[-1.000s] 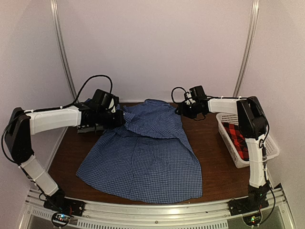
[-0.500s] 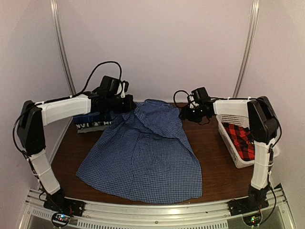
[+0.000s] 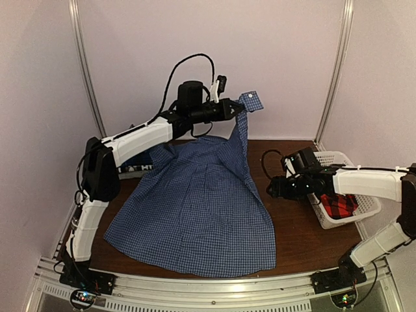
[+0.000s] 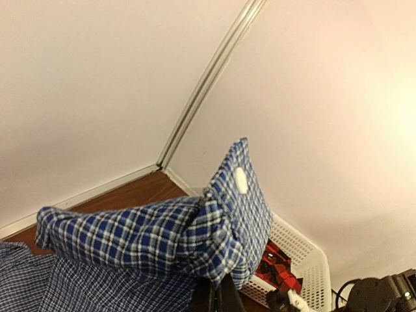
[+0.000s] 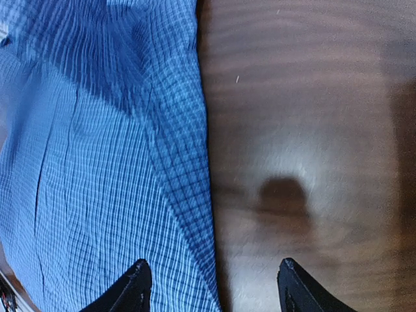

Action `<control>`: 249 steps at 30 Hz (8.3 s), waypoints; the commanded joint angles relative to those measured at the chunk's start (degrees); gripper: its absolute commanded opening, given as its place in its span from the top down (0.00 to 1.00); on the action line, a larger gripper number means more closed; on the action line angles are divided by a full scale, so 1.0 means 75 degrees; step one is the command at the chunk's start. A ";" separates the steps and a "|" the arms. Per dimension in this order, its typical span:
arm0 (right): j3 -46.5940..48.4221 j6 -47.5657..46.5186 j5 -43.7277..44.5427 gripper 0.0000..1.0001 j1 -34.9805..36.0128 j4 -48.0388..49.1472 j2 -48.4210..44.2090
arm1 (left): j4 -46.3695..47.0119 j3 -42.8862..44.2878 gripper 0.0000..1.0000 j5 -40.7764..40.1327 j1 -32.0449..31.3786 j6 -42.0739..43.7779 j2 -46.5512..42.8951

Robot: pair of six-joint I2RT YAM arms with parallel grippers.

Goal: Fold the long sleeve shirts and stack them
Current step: Pick up the flattened shirt from the center of the board, then fold the flattened shirt at the center of the board, then pick up the sleeve from the 1/3-folded shirt.

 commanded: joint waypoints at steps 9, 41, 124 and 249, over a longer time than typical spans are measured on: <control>-0.2017 0.2124 0.0503 0.36 0.2180 -0.0555 -0.1430 | 0.1698 0.0044 1.00 -0.0159 -0.0008 -0.0509 0.0028; -0.2539 0.5017 0.0772 0.92 0.5167 -0.1692 -0.1378 | 0.1572 -0.0030 1.00 -0.0165 0.0501 -0.0305 -0.0100; 0.3084 0.0771 -0.1275 0.83 0.5334 -0.1208 0.3284 | 0.1122 -0.1465 1.00 0.0664 0.2495 0.0652 -0.0631; 0.3503 -0.2517 -0.0864 0.20 0.2401 0.0982 0.3551 | -0.0902 -0.8745 0.90 0.1826 0.0866 -0.0024 -0.3419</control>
